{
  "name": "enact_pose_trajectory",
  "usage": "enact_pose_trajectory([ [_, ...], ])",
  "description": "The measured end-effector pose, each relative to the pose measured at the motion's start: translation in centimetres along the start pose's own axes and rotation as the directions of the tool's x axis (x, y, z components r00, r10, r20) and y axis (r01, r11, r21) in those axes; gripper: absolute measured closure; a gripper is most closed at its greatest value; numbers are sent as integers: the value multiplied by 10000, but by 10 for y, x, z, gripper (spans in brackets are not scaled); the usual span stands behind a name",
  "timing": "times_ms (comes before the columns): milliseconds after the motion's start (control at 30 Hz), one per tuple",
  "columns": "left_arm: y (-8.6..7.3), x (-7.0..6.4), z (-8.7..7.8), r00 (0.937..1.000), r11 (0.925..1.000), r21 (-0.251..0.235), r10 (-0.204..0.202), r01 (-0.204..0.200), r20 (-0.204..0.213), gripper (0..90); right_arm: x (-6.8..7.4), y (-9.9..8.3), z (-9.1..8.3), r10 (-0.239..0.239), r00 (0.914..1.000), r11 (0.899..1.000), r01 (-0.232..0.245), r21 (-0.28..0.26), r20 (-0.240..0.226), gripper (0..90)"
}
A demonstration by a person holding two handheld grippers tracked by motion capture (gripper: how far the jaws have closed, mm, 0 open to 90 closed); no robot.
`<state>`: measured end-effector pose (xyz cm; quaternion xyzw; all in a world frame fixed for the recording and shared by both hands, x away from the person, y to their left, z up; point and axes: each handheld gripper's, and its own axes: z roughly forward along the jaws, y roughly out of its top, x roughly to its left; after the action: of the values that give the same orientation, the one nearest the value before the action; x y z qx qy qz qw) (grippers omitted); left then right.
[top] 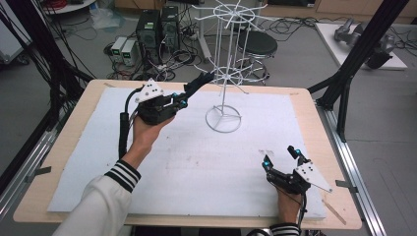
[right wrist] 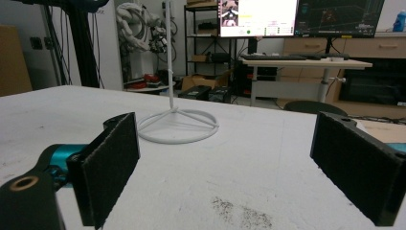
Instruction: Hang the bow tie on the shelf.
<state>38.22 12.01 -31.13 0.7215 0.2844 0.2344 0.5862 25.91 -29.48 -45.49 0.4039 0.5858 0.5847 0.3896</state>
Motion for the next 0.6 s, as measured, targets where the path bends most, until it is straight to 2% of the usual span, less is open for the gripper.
enact_pose_trajectory([
  [300,-4,-6,7,9997,9994,266,232,-232,6,802,0,0,0,-11,10000,10000,11,-9,-6,88],
  [600,-10,-7,14,9998,9988,451,209,-210,14,802,0,0,0,12,10000,10000,-12,5,-10,88],
])
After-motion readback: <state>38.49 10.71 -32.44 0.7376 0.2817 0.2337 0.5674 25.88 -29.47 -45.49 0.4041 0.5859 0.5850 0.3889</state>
